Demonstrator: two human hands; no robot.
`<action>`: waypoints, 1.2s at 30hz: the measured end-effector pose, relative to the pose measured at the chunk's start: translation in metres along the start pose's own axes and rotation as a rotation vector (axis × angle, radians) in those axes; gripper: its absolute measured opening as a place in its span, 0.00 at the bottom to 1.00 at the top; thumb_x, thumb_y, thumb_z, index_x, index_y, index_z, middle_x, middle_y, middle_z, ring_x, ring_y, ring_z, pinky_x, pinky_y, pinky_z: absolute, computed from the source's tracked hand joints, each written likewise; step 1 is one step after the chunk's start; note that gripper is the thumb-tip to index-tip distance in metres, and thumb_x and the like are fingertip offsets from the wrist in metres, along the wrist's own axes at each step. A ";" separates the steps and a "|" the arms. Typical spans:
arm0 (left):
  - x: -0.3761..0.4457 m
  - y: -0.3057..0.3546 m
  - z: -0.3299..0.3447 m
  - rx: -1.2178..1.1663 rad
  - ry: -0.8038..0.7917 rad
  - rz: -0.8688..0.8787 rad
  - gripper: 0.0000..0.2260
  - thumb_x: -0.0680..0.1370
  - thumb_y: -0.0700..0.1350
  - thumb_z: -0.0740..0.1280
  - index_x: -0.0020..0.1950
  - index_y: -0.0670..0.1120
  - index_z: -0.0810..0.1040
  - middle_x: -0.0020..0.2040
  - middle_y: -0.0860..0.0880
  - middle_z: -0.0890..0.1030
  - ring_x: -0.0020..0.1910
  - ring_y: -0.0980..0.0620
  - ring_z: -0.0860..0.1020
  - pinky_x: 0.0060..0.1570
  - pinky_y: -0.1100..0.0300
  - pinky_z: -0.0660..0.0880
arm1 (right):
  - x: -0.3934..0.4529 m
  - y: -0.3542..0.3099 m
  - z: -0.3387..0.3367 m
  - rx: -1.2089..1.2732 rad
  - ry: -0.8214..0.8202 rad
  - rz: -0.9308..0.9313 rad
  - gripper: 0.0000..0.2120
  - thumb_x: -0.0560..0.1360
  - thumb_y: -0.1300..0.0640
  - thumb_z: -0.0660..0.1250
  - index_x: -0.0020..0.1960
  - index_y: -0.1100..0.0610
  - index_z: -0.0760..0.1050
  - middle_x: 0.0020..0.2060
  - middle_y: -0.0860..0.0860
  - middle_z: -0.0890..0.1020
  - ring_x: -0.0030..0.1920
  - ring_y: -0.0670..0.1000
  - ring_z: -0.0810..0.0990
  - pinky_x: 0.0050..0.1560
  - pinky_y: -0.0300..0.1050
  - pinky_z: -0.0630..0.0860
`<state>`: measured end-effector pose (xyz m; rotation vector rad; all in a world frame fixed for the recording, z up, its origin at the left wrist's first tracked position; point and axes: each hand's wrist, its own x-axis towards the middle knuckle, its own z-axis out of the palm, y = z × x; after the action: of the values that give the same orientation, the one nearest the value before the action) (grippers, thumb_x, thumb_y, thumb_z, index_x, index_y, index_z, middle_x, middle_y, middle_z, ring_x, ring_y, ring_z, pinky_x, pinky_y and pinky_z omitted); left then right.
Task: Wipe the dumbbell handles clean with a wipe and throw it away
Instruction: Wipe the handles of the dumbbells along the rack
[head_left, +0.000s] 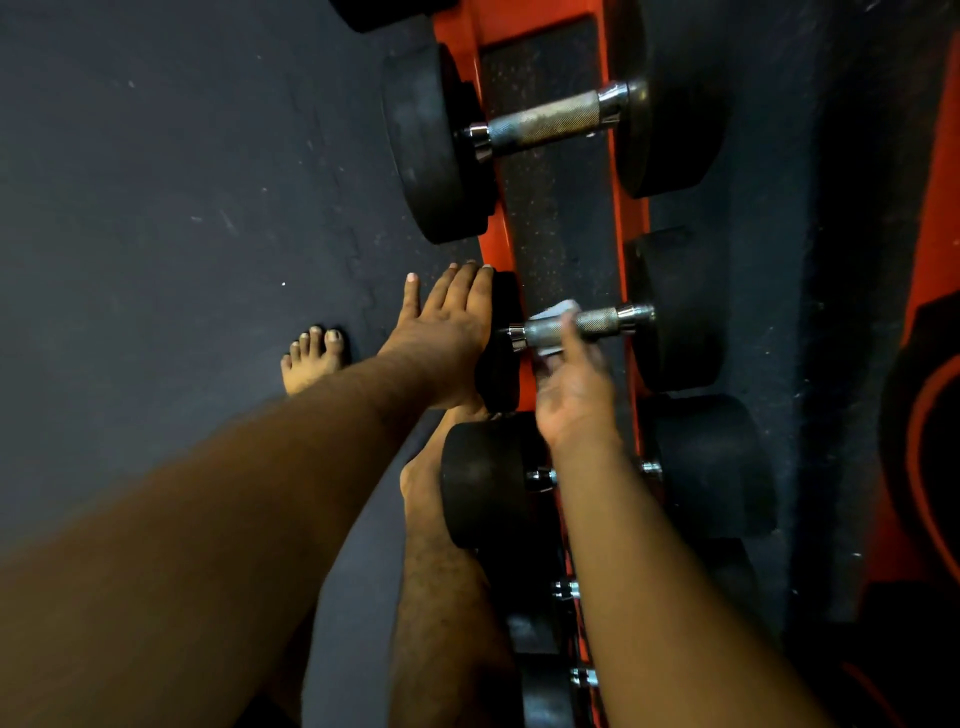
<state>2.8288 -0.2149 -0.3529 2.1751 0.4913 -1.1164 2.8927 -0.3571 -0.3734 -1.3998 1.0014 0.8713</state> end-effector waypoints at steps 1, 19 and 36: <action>0.000 0.001 0.000 -0.002 0.004 -0.001 0.69 0.61 0.57 0.84 0.82 0.41 0.36 0.83 0.42 0.41 0.82 0.43 0.39 0.77 0.35 0.37 | -0.004 0.011 0.002 -0.097 -0.016 0.005 0.07 0.79 0.54 0.70 0.56 0.52 0.80 0.52 0.52 0.86 0.57 0.53 0.84 0.57 0.48 0.79; 0.002 -0.005 0.007 -0.021 0.047 0.016 0.69 0.61 0.57 0.85 0.82 0.41 0.37 0.83 0.41 0.43 0.82 0.42 0.40 0.77 0.34 0.39 | 0.005 0.006 -0.012 -2.209 -0.235 -1.147 0.27 0.80 0.57 0.53 0.78 0.57 0.62 0.77 0.55 0.66 0.80 0.56 0.55 0.77 0.69 0.43; 0.002 -0.008 0.009 -0.056 0.065 0.047 0.68 0.60 0.54 0.85 0.82 0.43 0.38 0.83 0.42 0.43 0.82 0.42 0.40 0.78 0.34 0.39 | 0.014 -0.023 -0.031 -2.300 0.085 -1.141 0.26 0.76 0.55 0.69 0.71 0.59 0.66 0.67 0.59 0.73 0.72 0.61 0.67 0.78 0.63 0.54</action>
<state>2.8207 -0.2151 -0.3613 2.1682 0.4919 -0.9979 2.9178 -0.3896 -0.3760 -3.0954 -1.5793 0.7617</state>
